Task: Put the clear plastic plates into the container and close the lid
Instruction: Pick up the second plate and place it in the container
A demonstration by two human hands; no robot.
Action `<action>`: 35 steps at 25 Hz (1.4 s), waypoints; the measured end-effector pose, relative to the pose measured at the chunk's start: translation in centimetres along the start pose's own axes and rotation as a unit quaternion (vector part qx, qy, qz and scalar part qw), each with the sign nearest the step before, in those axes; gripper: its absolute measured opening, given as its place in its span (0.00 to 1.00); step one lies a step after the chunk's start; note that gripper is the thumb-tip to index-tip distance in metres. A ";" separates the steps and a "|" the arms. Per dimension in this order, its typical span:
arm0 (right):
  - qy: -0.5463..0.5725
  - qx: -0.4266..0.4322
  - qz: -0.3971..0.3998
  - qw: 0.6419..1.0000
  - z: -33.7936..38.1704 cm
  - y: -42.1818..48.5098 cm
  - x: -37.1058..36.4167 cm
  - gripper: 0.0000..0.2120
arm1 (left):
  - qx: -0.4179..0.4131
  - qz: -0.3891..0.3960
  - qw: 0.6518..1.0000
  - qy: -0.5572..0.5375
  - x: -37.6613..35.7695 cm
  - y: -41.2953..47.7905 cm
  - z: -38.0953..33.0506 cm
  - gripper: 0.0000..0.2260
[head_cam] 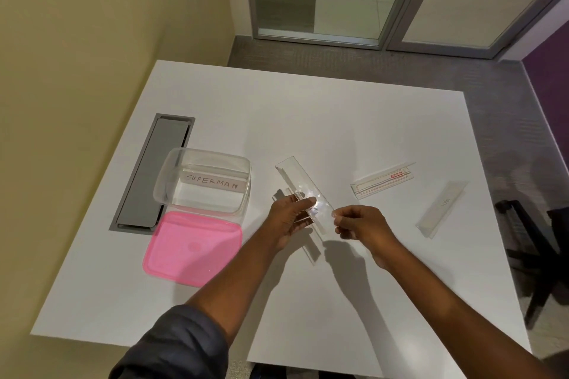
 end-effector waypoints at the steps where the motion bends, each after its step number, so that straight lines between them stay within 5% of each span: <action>1: -0.089 0.021 -0.033 0.995 0.8 -0.4 0.5 0.07 | -0.006 -0.005 1.000 -0.006 -0.6 -0.1 0.0 0.12; 5: -0.322 0.121 -0.065 0.937 3.7 -2.0 -1.4 0.31 | -0.015 -0.010 1.000 -0.024 -2.5 -0.5 0.0 0.14; 9: -0.406 0.168 -0.089 0.894 5.1 -3.4 -2.0 0.29 | -0.012 -0.004 0.998 -0.061 -3.3 -1.1 0.2 0.23; 19: -0.349 0.111 -0.027 0.930 5.4 -4.1 1.6 0.31 | -0.039 -0.048 0.993 -0.095 0.0 -2.4 -2.1 0.16; 24: -0.579 0.159 -0.050 0.798 6.5 -5.2 -0.9 0.34 | -0.032 -0.085 0.992 -0.087 -0.5 -3.4 -1.8 0.17; 26: -0.612 0.160 -0.056 0.772 6.7 -5.3 -1.0 0.31 | -0.029 -0.087 0.992 -0.081 -0.6 -3.7 -2.0 0.21; 30: -0.585 0.157 -0.047 0.795 6.9 -5.0 -0.1 0.31 | -0.005 -0.059 0.998 -0.034 -0.4 -4.4 -2.5 0.29; 35: -0.525 0.134 -0.012 0.840 6.3 -4.5 0.5 0.33 | -0.041 -0.031 0.997 0.049 1.2 -5.7 -4.7 0.24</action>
Point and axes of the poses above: each hand's wrist, its own y-axis towards the middle knuckle, its own x-axis out of the back of the hand, z = x × y, the point moved 9 cm from there along y, towards the middle knuckle, and after that the axes turned 9 degrees about z, right-handed, at the moved point
